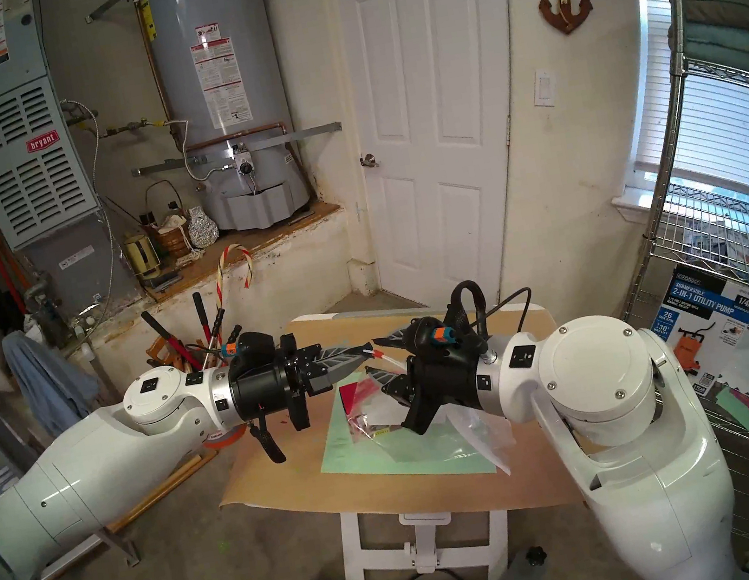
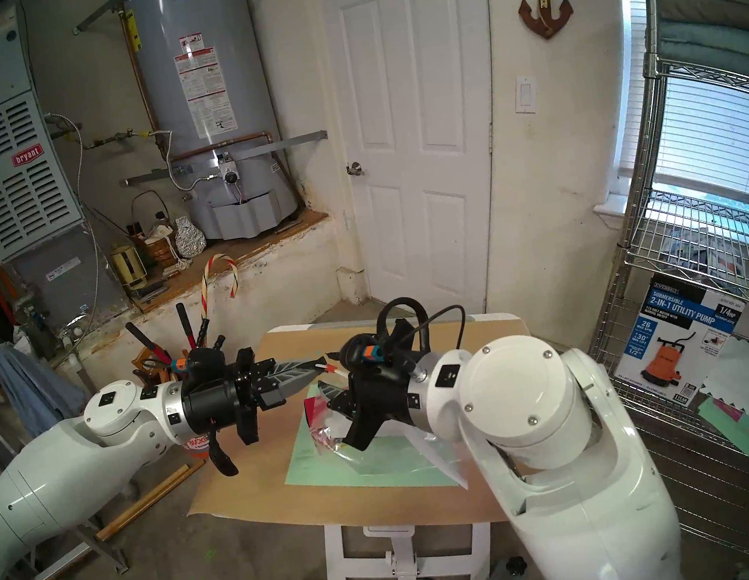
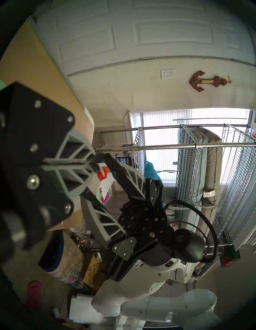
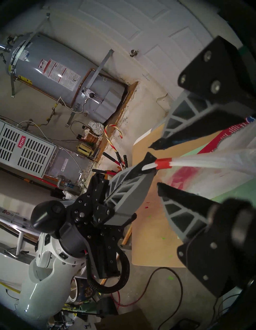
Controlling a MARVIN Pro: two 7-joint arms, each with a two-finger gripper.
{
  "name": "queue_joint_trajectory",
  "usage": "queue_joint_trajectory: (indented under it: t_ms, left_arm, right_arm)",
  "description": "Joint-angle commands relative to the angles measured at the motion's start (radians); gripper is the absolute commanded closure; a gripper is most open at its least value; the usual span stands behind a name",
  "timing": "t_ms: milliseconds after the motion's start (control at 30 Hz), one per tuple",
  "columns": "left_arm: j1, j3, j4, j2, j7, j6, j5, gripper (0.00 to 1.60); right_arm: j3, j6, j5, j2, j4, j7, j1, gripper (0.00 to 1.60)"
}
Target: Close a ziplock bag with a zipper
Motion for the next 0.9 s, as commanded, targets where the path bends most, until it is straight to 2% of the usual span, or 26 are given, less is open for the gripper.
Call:
queue_joint_trajectory:
  t_ms: [0, 33, 67, 100, 167, 267, 333, 400, 767, 867]
  left_arm:
    - [-0.018, -0.014, 0.005, -0.005, -0.001, 0.003, -0.011, 1.60]
    - [-0.019, -0.014, 0.006, -0.006, -0.002, 0.003, -0.012, 1.60]
    - [-0.019, -0.014, 0.007, -0.006, -0.003, 0.003, -0.013, 1.60]
    - [-0.020, -0.013, 0.011, -0.008, -0.005, 0.003, -0.013, 1.60]
    - [-0.021, -0.012, 0.014, -0.010, -0.007, 0.004, -0.015, 1.60]
    - [-0.022, -0.011, 0.017, -0.013, -0.011, 0.005, -0.015, 1.60]
    - [-0.022, -0.011, 0.019, -0.014, -0.012, 0.004, -0.015, 1.60]
    - [-0.022, -0.011, 0.020, -0.014, -0.013, 0.004, -0.014, 1.60]
    - [-0.025, -0.011, 0.024, -0.016, -0.016, 0.006, -0.012, 1.60]
    - [-0.025, -0.012, 0.023, -0.015, -0.016, 0.005, -0.012, 1.60]
  right_arm:
    - [-0.007, -0.011, 0.001, -0.012, -0.002, -0.007, 0.018, 0.65]
    - [-0.007, -0.012, 0.002, -0.014, 0.000, -0.008, 0.018, 0.68]
    - [-0.009, -0.012, 0.002, -0.015, 0.001, -0.009, 0.019, 0.87]
    - [-0.012, -0.016, 0.004, -0.017, 0.002, -0.010, 0.020, 0.90]
    - [-0.018, -0.013, 0.003, -0.024, 0.003, -0.014, 0.023, 0.79]
    - [-0.023, -0.009, 0.000, -0.027, 0.002, -0.017, 0.030, 0.80]
    - [-0.021, -0.009, 0.001, -0.027, 0.004, -0.017, 0.032, 0.73]
    - [-0.018, -0.010, 0.002, -0.025, 0.005, -0.018, 0.034, 0.82]
    - [-0.013, -0.008, 0.004, -0.021, 0.004, -0.020, 0.032, 0.85]
    - [-0.009, -0.008, 0.010, -0.020, 0.005, -0.016, 0.032, 0.96]
